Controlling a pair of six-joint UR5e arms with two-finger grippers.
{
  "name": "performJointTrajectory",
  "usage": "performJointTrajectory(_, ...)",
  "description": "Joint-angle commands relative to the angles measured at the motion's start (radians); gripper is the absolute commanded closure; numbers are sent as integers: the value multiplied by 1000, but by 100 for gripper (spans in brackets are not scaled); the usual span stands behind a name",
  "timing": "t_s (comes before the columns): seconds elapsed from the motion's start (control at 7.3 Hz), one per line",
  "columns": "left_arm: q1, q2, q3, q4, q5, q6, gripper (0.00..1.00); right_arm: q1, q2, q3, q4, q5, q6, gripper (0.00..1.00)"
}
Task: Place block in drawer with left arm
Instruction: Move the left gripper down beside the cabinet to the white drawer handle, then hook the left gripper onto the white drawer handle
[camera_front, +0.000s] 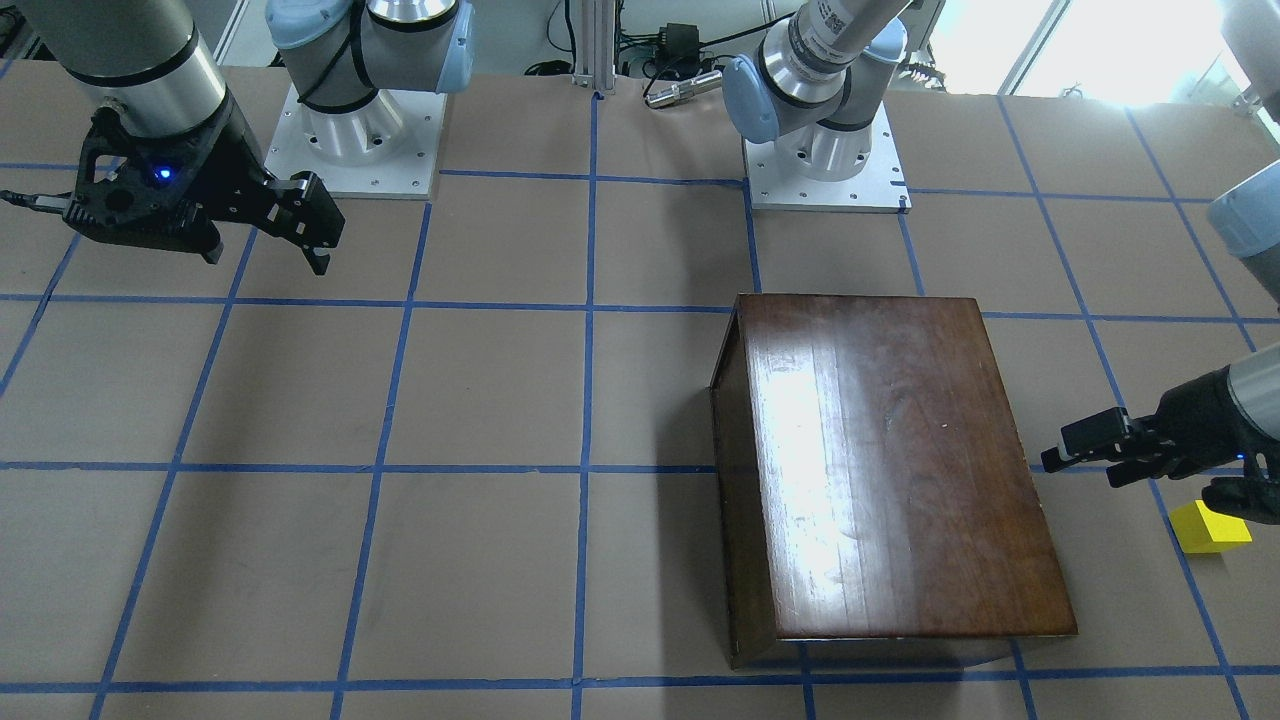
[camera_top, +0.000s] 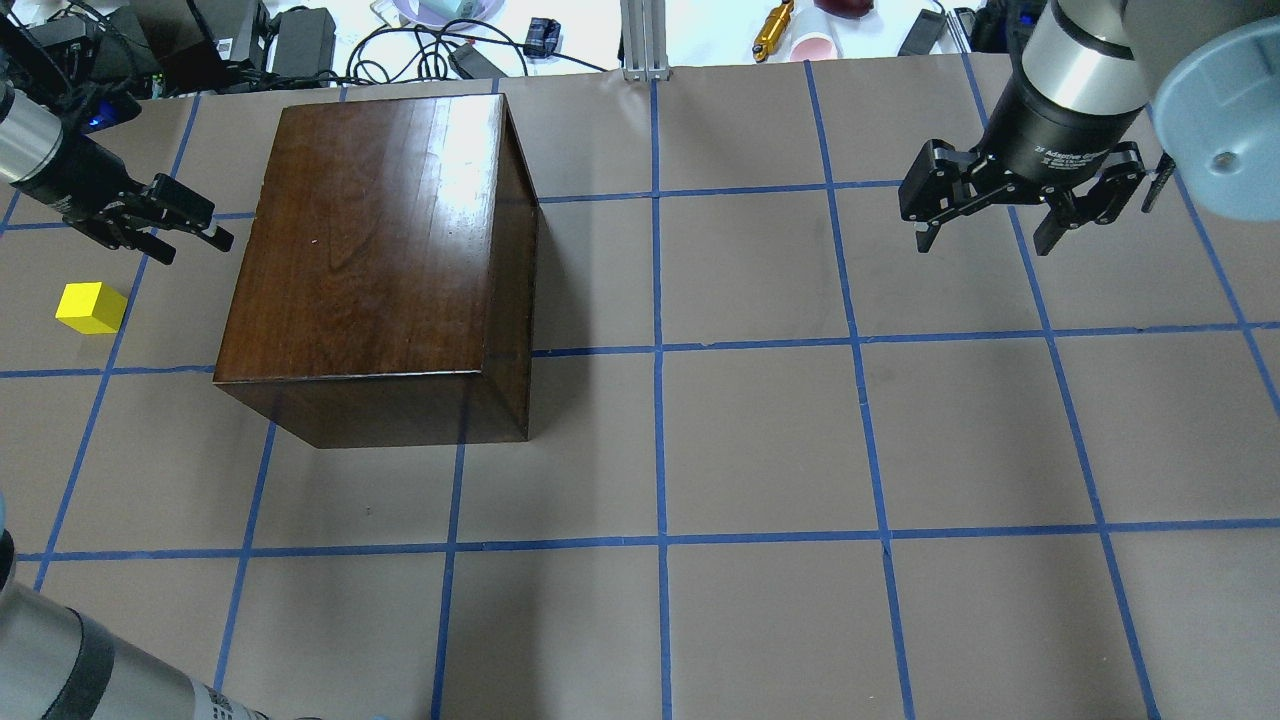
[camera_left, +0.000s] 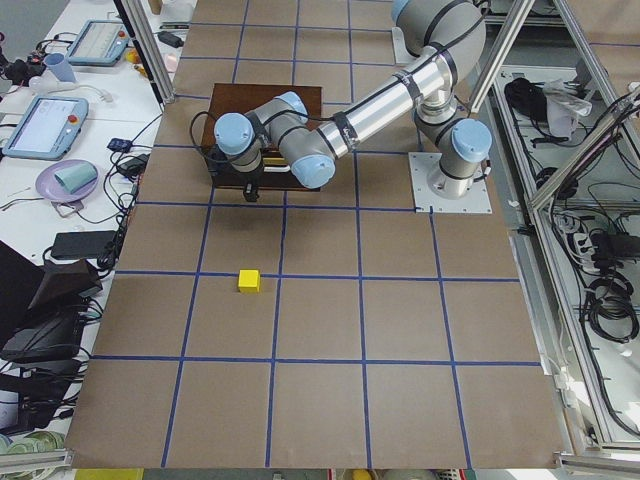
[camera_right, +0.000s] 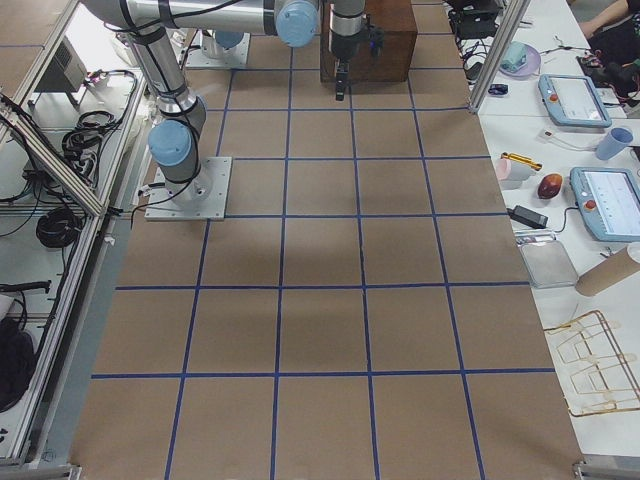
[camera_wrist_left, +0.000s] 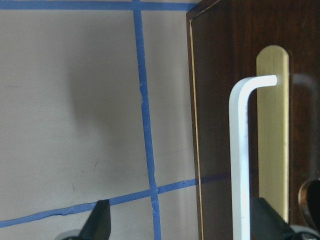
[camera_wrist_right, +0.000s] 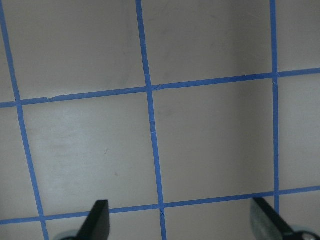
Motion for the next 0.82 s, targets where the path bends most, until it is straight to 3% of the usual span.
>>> performJointTrajectory(0.0,0,-10,-1,-1,-65,-5,0,0,0,0,0,0,0,0)
performJointTrajectory(0.69,-9,-18,-22,-1,-68,-33,0,0,0,0,0,0,0,0)
